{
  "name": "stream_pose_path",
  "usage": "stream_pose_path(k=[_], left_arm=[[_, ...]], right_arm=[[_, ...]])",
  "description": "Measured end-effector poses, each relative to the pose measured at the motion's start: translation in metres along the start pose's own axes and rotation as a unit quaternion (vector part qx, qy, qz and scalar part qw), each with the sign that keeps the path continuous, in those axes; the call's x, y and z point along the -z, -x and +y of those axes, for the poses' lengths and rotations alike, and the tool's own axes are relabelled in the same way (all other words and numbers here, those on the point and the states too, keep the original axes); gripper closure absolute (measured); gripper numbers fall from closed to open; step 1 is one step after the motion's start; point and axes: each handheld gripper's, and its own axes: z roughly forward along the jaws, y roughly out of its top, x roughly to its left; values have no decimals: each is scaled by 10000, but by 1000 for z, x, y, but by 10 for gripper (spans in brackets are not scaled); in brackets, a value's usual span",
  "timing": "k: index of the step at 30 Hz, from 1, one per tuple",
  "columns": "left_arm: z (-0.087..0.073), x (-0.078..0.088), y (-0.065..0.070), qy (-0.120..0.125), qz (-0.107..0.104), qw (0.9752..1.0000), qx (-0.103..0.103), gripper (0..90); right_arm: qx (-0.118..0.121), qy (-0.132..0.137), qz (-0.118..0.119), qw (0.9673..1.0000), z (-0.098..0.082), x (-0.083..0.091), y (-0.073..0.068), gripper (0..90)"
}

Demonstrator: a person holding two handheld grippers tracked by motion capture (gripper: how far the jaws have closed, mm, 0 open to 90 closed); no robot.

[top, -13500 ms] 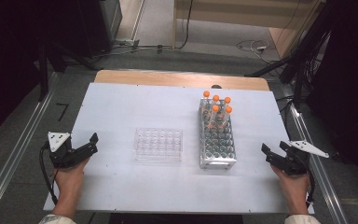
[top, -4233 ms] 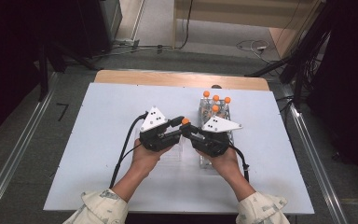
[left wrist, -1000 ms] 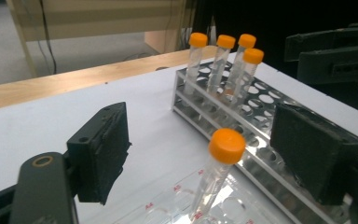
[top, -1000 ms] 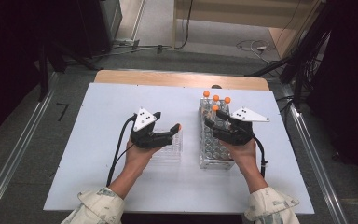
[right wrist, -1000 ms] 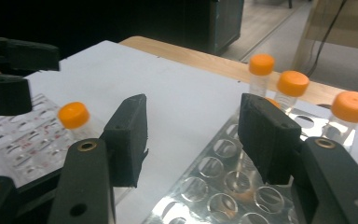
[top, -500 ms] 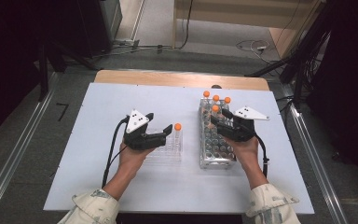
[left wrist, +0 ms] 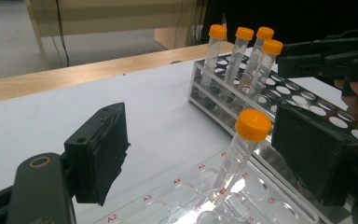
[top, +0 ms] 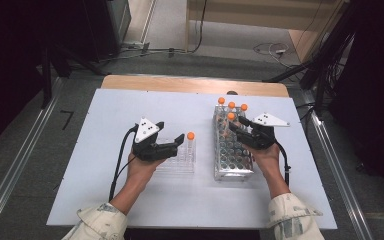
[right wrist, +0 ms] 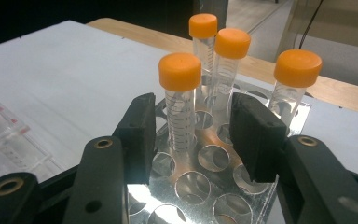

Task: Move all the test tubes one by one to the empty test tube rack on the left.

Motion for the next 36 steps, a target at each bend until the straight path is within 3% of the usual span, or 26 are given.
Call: stream_pose_path(k=[9, 15, 24, 28, 36], left_arm=[[-1, -1, 0, -33, -2, 10000, 10, 186], [-1, -2, 0, -38, -1, 10000, 9, 187], [-1, -2, -1, -64, -2, 10000, -3, 187], [-1, -2, -1, -71, -12, 10000, -10, 187], [-1, -2, -1, -66, -17, 10000, 7, 191]], right_arm=[[140, -155, 177, 9996, -2, -11, 5, 552], [194, -123, 446, 9987, -6, -17, 7, 575], [136, -131, 505, 9985, -8, -22, 9, 639], [162, -125, 506, 9985, -8, -22, 9, 707], [204, -95, 502, 9985, -8, -21, 10, 718]])
